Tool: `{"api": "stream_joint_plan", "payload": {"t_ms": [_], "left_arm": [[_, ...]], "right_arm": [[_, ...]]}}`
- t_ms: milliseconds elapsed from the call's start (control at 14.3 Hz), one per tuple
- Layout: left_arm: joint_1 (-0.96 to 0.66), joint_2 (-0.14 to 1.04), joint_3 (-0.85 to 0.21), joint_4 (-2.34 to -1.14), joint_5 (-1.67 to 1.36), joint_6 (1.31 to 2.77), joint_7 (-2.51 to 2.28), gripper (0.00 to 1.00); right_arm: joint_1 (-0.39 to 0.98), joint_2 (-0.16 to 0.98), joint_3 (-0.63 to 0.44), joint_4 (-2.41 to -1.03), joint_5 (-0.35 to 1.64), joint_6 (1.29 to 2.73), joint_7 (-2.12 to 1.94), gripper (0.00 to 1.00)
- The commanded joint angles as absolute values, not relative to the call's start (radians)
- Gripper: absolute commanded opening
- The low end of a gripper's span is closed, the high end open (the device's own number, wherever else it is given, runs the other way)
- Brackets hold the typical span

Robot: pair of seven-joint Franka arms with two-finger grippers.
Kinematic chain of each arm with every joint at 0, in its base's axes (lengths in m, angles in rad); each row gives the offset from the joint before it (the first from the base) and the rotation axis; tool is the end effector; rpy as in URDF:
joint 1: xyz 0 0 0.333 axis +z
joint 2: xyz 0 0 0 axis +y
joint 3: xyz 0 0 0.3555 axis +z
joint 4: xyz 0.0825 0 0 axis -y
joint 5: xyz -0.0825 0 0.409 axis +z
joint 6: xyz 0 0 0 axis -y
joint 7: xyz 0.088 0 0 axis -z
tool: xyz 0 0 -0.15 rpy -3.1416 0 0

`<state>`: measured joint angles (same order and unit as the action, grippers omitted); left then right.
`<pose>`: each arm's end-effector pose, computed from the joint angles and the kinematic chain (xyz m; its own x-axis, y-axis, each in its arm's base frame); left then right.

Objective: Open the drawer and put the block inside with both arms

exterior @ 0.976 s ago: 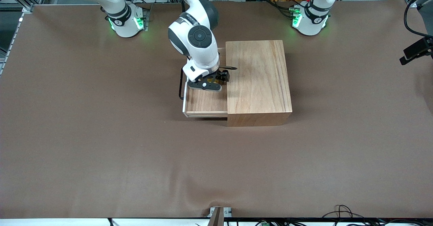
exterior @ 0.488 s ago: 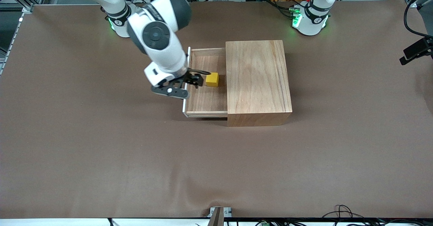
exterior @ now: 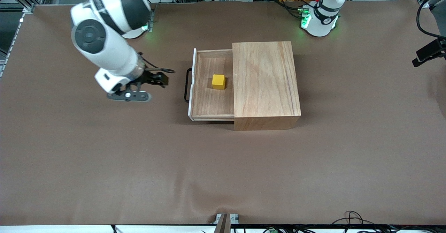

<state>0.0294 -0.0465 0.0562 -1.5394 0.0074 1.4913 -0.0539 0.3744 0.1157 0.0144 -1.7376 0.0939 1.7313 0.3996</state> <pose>0.5528 0.0494 0.6558 0.9902 0.1396 -0.0014 0.1396 -0.9902 -0.0048 0.5580 0.2418 0.4828 0.9885 -0.0284 -0.1484 -0.0342 -0.9987 -0.0369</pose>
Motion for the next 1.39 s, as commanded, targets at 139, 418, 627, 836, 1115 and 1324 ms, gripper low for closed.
{"api": "stream_joint_plan", "payload": {"t_ms": [139,418,627,836,1115,1324], "left_arm": [[0.040,-0.043,0.055,-1.517,-0.008,1.476,-0.034,1.00],[0.040,-0.043,0.055,-1.519,-0.006,1.474,-0.034,1.00],[0.040,-0.043,0.055,-1.517,0.005,1.474,-0.040,1.00],[0.041,-0.040,0.057,-1.505,0.006,1.471,-0.040,1.00],[0.035,-0.037,0.054,-1.500,0.003,1.465,-0.040,1.00],[0.035,-0.041,0.017,-1.508,-0.009,1.416,-0.040,1.00]], "right_arm": [[0.166,-0.017,0.032,-1.855,0.097,1.671,0.160,1.00],[0.039,-0.023,0.032,-1.845,0.098,1.644,-0.016,1.00],[-0.009,-0.023,0.032,-1.818,0.097,1.605,-0.093,1.00],[-0.054,-0.025,0.032,-1.763,0.097,1.527,-0.132,1.00],[-0.058,-0.021,0.034,-1.652,0.095,1.483,-0.107,1.00],[-0.055,-0.023,0.041,-1.579,0.091,1.419,0.048,1.00]]}}
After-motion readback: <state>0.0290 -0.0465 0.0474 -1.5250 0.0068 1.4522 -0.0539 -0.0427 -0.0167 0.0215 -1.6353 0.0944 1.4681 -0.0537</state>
